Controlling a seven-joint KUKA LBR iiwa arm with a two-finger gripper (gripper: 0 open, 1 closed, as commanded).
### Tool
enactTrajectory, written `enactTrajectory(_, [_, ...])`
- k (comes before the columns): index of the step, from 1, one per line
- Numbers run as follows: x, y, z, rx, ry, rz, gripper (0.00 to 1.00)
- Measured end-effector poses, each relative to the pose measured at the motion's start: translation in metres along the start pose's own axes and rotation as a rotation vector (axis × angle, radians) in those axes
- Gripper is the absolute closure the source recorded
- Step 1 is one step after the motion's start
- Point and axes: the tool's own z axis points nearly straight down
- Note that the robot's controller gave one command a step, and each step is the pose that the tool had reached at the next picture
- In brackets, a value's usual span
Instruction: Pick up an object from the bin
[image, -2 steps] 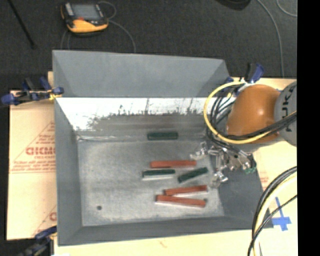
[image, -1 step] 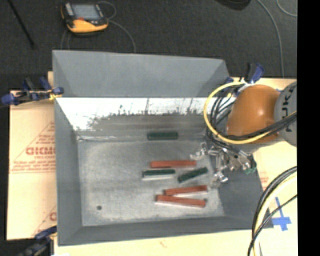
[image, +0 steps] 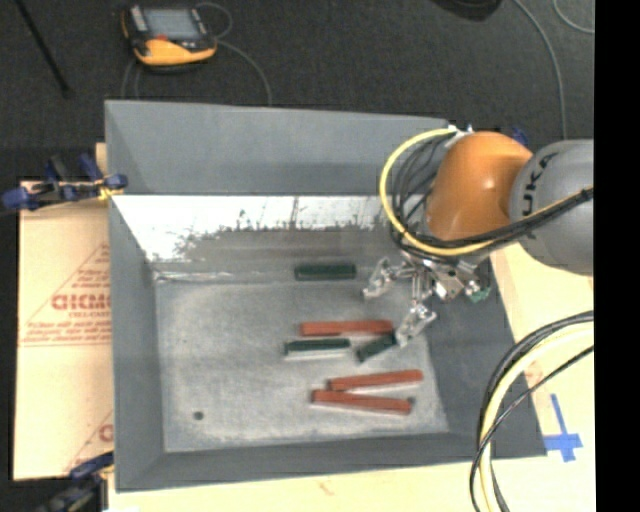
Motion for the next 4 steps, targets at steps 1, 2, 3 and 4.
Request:
enactTrajectory(1, [-0.003,0.001,-0.001,0.004,-0.016,0.002,0.0])
enactTrajectory(2, [-0.004,0.001,-0.001,0.005,-0.015,0.0,0.0])
enactTrajectory(3, [0.009,0.005,0.006,0.009,-0.016,0.002,1.0])
enactTrajectory(4, [0.009,0.005,0.006,0.009,-0.016,0.002,1.0])
